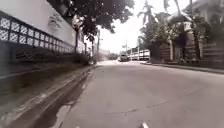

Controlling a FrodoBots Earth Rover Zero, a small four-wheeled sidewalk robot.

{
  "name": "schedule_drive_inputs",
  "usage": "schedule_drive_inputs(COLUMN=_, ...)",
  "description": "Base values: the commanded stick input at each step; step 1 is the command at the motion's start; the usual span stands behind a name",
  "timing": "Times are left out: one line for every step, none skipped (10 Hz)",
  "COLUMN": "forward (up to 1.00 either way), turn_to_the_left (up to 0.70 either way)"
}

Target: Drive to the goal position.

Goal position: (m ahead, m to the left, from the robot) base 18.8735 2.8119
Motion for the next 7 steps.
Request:
schedule_drive_inputs(forward=0.70, turn_to_the_left=-0.02)
schedule_drive_inputs(forward=0.70, turn_to_the_left=-0.03)
schedule_drive_inputs(forward=0.70, turn_to_the_left=-0.02)
schedule_drive_inputs(forward=0.70, turn_to_the_left=0.00)
schedule_drive_inputs(forward=0.70, turn_to_the_left=0.00)
schedule_drive_inputs(forward=0.70, turn_to_the_left=0.00)
schedule_drive_inputs(forward=0.70, turn_to_the_left=0.00)
